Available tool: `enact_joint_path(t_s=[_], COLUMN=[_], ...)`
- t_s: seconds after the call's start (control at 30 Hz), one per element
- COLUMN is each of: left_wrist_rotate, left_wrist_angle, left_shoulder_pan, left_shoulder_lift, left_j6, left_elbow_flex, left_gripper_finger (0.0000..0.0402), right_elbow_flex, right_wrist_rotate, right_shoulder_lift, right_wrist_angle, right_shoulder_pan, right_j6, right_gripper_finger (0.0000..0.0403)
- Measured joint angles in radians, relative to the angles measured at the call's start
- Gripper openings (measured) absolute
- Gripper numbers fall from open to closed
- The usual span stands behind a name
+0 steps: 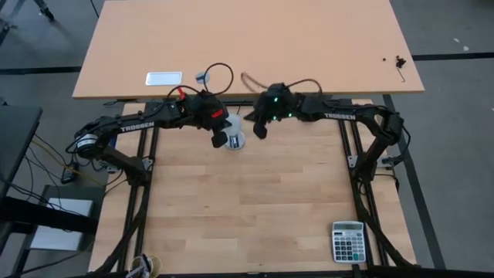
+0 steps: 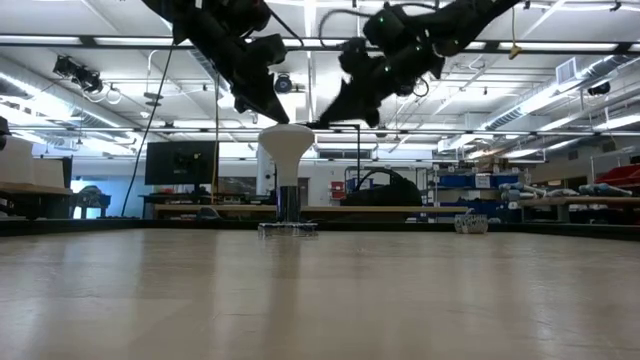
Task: Screw lightbulb
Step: Remove the bulb from the lamp socket
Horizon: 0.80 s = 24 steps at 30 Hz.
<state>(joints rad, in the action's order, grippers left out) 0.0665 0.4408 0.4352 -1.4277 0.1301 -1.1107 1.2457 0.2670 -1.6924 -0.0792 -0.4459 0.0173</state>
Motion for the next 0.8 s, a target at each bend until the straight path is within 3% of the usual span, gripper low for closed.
enact_joint_path(t_s=[0.17, 0.27, 0.53, 0.8], left_wrist_rotate=[-0.005, -0.007, -0.017, -0.014], left_wrist_angle=[-0.006, -0.005, -0.004, -0.006], left_shoulder_pan=[0.001, 0.002, 0.001, -0.012], left_shoulder_lift=[0.000, 0.000, 0.000, 0.000], left_j6=[0.005, 0.005, -0.002, -0.004], left_elbow_flex=[0.000, 0.000, 0.000, 0.000], left_gripper_finger=[0.0000, 0.0000, 0.0000, 0.0000], right_elbow_flex=[-0.002, -0.001, -0.001, -0.001], right_wrist_rotate=[0.018, -0.037, -0.047, -0.139], right_shoulder_lift=[-0.025, -0.034, -0.055, -0.055], right_wrist_angle=[-0.006, 0.016, 0.007, 0.019], right_shoulder_pan=[0.085, 0.104, 0.076, 0.040], right_j6=[0.041, 0.047, 0.038, 0.002], right_gripper_finger=[0.0011, 0.0009, 0.0008, 0.0008])
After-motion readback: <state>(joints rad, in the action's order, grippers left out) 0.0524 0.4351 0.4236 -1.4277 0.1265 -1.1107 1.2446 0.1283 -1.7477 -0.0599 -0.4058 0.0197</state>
